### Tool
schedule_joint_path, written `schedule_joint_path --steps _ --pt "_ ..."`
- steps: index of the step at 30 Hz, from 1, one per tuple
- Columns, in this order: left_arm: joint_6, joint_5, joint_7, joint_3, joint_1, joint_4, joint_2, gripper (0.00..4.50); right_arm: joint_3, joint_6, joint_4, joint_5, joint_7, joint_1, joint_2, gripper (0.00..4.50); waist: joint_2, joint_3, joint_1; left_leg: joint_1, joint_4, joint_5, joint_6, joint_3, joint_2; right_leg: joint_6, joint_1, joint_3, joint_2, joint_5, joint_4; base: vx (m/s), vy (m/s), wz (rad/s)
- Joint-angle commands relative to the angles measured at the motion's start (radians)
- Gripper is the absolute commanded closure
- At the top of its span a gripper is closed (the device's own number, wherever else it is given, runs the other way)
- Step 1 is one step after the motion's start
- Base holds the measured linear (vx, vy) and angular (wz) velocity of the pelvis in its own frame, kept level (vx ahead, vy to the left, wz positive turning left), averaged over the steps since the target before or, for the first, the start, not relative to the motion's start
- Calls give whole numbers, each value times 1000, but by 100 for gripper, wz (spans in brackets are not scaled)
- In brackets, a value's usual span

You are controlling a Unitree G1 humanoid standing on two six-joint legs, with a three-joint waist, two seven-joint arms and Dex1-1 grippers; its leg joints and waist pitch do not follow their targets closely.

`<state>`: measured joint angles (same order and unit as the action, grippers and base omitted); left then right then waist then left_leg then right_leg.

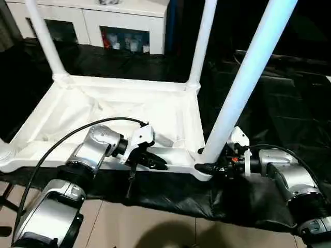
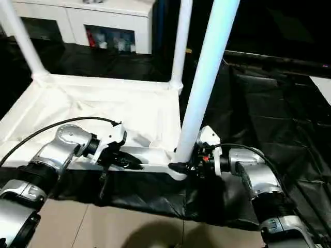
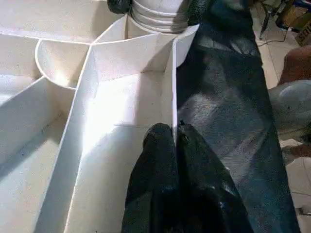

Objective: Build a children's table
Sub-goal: Rotate leg to tighten

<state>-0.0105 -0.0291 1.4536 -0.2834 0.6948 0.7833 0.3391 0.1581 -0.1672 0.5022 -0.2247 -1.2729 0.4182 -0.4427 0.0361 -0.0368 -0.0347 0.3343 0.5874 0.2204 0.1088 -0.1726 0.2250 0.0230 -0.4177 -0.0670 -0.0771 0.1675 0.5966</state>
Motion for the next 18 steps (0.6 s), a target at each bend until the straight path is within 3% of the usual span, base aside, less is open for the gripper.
schedule_joint_path --steps 1,4,6,7,9,10,11,13,18 --pt "-6 12 -7 -11 3 -21 -21 450 21 -38 -15 -6 3 -29 24 194 4 51 -3 10 -67 143 -77 -15 8 227 63 39 -48 226 -65 0 0 0" --pt "-37 -38 -92 -30 5 4 -37 450 4 -44 -22 5 89 -65 58 194 4 52 -2 11 -66 121 -81 -13 7 232 64 39 -49 195 -62 0 0 0" --pt "-48 -48 -138 -31 5 9 -57 450 -18 -16 2 29 194 -66 93 194 4 49 1 9 -69 148 -72 -13 7 226 60 40 -51 235 -69 0 0 0" --pt "-56 -53 -159 -31 4 9 -67 450 -30 -2 19 43 256 -63 113 194 3 45 6 4 -73 196 -48 -11 5 201 54 39 -52 323 -81 0 0 0" --pt "-82 -66 -220 -35 3 10 -101 450 -59 9 61 69 405 -51 163 194 3 43 11 3 -76 221 -27 -9 4 181 50 38 -51 378 -85 0 0 0" --pt "-103 -71 -280 -30 6 15 -138 450 -85 17 92 72 518 -39 208 194 5 41 17 6 -80 249 -15 -3 1 152 54 35 -50 440 -91 0 0 0" --pt "-111 -74 -309 -29 9 17 -158 450 -96 21 103 71 564 -34 231 194 2 39 22 0 -81 274 -7 -2 2 135 47 34 -51 480 -98 0 0 0" --pt "-120 -84 -381 -29 15 25 -200 450 -109 28 117 79 653 -25 282 194 5 40 31 -4 -80 306 -11 0 -1 120 42 32 -49 518 -106 0 0 0" --pt "-142 -82 -471 -23 22 29 -275 450 -112 43 131 105 798 -3 382 195 4 40 40 1 -85 318 -30 3 -4 97 43 28 -49 536 -117 0 0 0"
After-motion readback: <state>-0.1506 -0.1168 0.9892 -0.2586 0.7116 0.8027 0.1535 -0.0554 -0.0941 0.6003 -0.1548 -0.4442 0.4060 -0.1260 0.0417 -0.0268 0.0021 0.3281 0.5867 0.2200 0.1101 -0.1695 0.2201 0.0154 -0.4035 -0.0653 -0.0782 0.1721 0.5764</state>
